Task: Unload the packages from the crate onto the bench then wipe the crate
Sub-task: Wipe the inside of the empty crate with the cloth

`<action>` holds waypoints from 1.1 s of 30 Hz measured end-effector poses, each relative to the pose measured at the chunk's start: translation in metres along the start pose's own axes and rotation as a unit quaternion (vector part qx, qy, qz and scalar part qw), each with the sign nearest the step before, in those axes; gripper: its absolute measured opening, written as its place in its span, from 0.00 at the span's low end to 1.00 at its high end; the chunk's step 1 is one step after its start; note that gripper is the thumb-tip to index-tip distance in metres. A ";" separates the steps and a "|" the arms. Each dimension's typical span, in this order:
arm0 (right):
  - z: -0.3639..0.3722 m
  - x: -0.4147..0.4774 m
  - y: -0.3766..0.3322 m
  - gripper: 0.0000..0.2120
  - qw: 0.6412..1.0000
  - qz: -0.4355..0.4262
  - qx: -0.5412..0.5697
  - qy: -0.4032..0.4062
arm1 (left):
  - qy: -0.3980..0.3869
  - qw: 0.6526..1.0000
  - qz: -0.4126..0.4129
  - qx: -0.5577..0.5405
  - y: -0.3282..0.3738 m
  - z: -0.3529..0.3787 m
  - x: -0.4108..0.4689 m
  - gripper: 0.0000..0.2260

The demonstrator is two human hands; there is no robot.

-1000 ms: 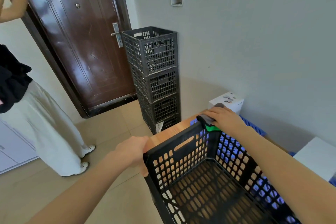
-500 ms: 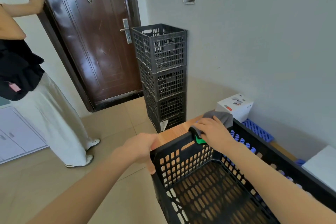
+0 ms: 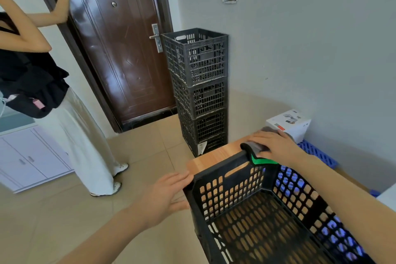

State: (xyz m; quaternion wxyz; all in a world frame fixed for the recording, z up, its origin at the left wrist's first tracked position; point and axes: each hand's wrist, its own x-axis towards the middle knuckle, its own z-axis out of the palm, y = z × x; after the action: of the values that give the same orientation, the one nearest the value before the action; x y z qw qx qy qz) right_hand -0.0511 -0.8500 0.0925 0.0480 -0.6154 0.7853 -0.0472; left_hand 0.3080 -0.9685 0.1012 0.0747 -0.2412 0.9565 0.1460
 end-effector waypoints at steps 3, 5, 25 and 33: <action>0.001 -0.002 0.030 0.26 0.997 0.070 -0.034 0.009 | 0.033 0.999 0.016 0.038 -0.003 0.017 -0.004 0.46; 0.001 0.000 0.035 0.25 0.995 0.102 0.013 0.010 | 0.069 0.995 0.028 0.064 0.000 0.019 -0.002 0.40; -0.041 0.013 -0.078 0.07 0.925 -0.080 0.370 0.005 | 0.093 0.988 0.048 0.112 -0.007 0.017 0.009 0.38; 0.040 0.021 -0.136 0.27 0.976 -0.214 0.027 0.013 | 0.190 0.976 0.062 0.081 -0.011 0.020 0.016 0.39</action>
State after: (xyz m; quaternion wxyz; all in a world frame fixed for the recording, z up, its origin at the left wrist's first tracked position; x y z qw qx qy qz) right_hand 0.0796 -0.9036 0.0702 0.0437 -0.7668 0.6347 -0.0854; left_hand 0.3010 -0.9787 0.0763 -0.0979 -0.1976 0.9751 0.0236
